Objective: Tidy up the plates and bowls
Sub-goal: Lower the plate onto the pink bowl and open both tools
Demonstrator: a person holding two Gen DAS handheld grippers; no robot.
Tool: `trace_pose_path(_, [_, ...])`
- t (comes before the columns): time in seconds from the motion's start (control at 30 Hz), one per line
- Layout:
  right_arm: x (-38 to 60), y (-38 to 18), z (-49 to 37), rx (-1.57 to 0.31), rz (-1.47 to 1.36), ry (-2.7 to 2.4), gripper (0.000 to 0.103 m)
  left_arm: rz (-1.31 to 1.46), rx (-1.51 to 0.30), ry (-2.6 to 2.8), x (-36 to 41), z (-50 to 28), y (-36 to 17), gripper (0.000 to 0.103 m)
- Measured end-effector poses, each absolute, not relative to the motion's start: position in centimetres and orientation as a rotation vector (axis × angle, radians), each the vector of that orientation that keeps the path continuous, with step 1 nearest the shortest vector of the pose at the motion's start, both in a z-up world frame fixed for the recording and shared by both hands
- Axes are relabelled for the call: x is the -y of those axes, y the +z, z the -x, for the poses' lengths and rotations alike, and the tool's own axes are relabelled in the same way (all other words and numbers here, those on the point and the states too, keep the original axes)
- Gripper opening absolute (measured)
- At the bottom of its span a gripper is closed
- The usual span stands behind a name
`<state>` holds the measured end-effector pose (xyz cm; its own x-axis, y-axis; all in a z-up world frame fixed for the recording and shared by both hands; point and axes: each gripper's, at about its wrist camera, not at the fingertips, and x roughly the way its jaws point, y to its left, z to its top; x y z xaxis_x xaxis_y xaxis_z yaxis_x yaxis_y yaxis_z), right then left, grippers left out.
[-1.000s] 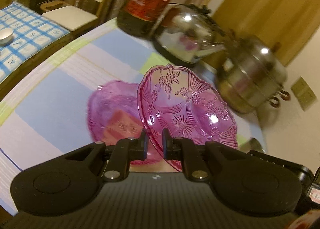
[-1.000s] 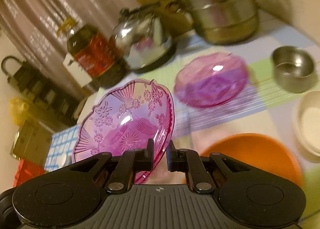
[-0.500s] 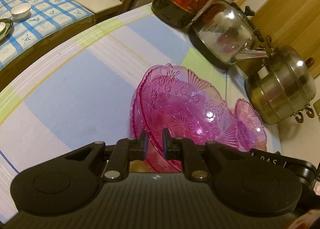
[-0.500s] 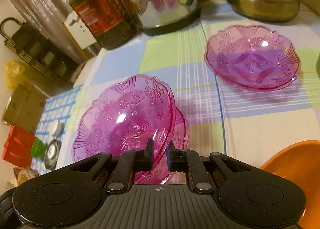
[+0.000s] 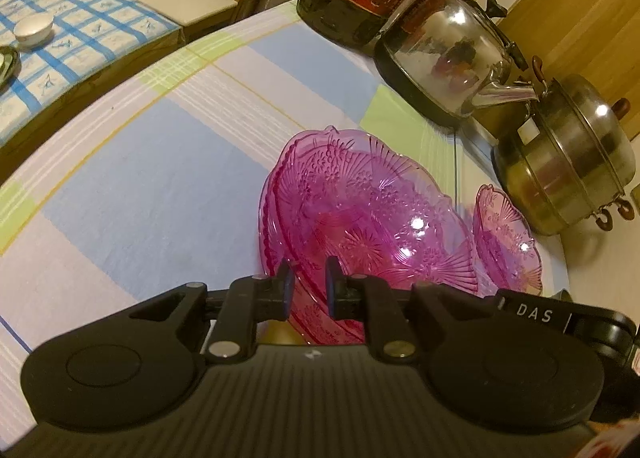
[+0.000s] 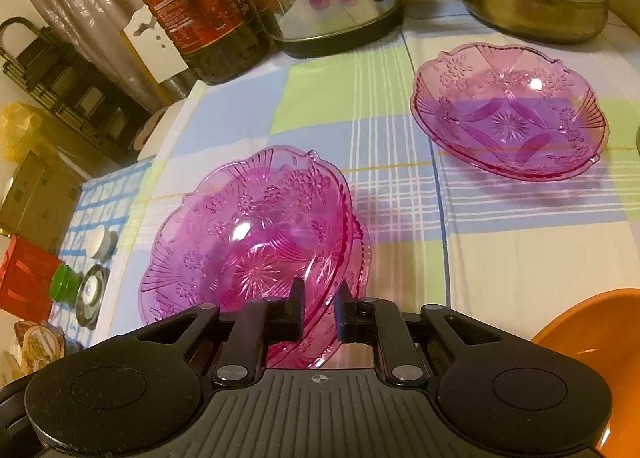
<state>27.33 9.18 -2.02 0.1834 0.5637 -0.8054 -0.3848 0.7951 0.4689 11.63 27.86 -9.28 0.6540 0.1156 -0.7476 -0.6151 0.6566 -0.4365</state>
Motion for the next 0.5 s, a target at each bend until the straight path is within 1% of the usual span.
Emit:
trace_pose_path(0.03, [-9.1,-2.0,-27.3,-1.212,-0.178,0.675,0.021,0.730,-0.750,0.459,-27.7,-11.6,-9.1,0.016])
trace_pose_path(0.07, [-8.9,-1.9,-27.4,-1.207,-0.185,0.676,0.031,0.713,-0.748,0.455,-27.6,-11.6,-8.8,0.021])
trace_pose_path(0.1, [-8.7,-1.7,-27.5,-1.203,-0.196,0.677,0.036,0.695,-0.746,0.448,-27.4,-11.6,-8.5,0.027])
trace_pose_path(0.13, [-8.4,-1.6,-27.6,-1.199,-0.210,0.678,0.046,0.684,-0.743,0.444,-27.3,-11.6,-8.3,0.031])
trace_pose_path(0.17, [-8.2,-1.4,-27.7,-1.192,-0.225,0.677,0.048,0.675,-0.735,0.454,-27.3,-11.5,-8.0,0.039])
trace_pose_path(0.2, [-7.9,-1.2,-27.8,-1.179,-0.232,0.673,0.048,0.663,-0.734,0.469,-27.3,-11.4,-7.9,0.043])
trace_pose_path(0.33, [-6.9,-0.7,-28.2,-1.142,-0.241,0.641,0.048,0.660,-0.719,0.494,-27.9,-10.7,-7.7,0.043])
trace_pose_path(0.5, [-6.4,-0.7,-28.4,-1.150,-0.254,0.636,0.048,0.701,-0.697,0.511,-29.0,-10.0,-8.0,0.042])
